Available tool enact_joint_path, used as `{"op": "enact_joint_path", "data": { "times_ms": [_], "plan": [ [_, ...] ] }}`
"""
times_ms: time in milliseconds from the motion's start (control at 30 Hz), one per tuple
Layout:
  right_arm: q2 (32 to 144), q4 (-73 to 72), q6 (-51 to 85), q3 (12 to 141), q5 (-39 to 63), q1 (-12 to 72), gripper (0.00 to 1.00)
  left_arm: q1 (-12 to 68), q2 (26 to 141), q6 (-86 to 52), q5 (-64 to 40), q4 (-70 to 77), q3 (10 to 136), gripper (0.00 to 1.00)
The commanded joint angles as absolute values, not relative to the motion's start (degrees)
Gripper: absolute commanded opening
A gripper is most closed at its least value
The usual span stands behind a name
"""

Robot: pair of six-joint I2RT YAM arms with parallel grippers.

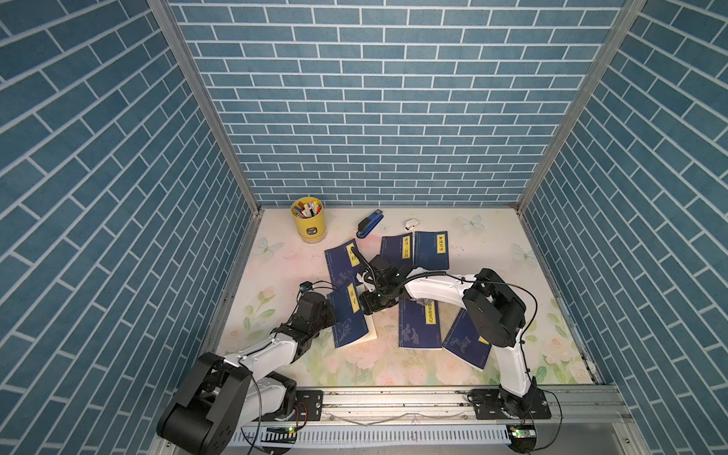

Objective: Wipe the cover of the book
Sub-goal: Move the book to the center of the board.

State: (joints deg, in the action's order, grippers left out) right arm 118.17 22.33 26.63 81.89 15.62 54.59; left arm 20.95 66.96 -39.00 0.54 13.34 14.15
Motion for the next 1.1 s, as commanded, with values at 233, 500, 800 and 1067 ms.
{"op": "enact_joint_path", "data": {
  "times_ms": [233, 500, 800, 1067],
  "plan": [
    [109.04, 29.72, 26.72, 77.18, 3.17, 51.69, 0.67, 19.09, 70.43, -35.51, -1.23, 12.00, 18.02, 0.24],
    [109.00, 29.65, 24.00, 79.04, 9.86, 53.80, 0.69, 19.08, 70.01, -35.29, -1.85, 11.47, 17.89, 0.32],
    [113.23, 26.29, 26.34, 77.83, 16.01, 55.55, 0.54, 19.16, 67.88, -36.60, -3.10, 11.15, 15.69, 0.46],
    [117.43, 25.95, 26.96, 77.79, 18.93, 55.98, 0.32, 19.13, 71.10, -36.65, -3.16, 13.50, 16.68, 0.45]
  ]
}}
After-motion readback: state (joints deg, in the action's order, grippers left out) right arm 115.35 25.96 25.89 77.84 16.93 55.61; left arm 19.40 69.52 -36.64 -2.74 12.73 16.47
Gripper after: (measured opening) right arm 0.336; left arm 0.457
